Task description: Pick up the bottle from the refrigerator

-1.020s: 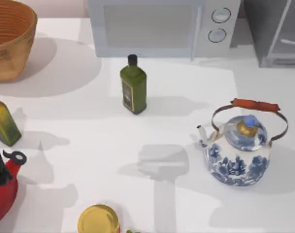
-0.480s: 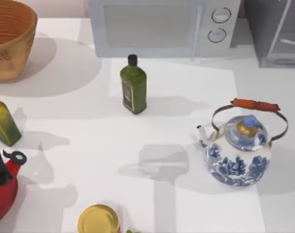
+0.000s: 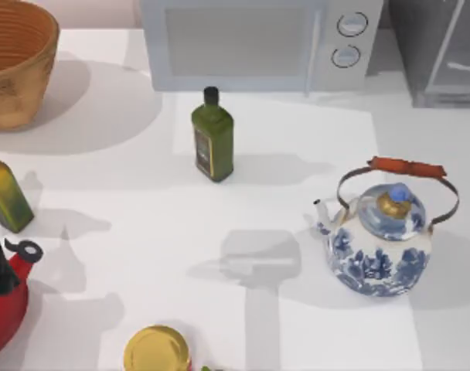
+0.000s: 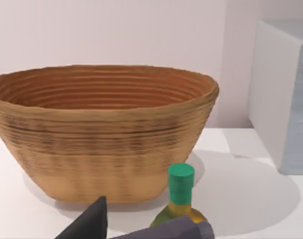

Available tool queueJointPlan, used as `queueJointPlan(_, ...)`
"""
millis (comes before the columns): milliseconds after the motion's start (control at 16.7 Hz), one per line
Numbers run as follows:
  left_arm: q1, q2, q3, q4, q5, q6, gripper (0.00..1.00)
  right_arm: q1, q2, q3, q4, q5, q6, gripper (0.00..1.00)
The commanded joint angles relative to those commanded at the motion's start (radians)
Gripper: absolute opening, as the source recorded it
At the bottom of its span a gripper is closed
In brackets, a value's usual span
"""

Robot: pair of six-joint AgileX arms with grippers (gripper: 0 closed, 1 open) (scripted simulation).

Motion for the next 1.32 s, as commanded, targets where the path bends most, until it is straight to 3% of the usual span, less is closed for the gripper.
queueJointPlan(720,0.0,0.0,0.0,0.0,0.0,0.0,1.0,0.252,0.333,0.697,-0.356,0.273,-0.013,1.0)
queueJointPlan(1320,0.0,0.0,0.0,0.0,0.0,0.0,1.0,0.282,0.387,0.792,-0.419,0.304,-0.018,1.0)
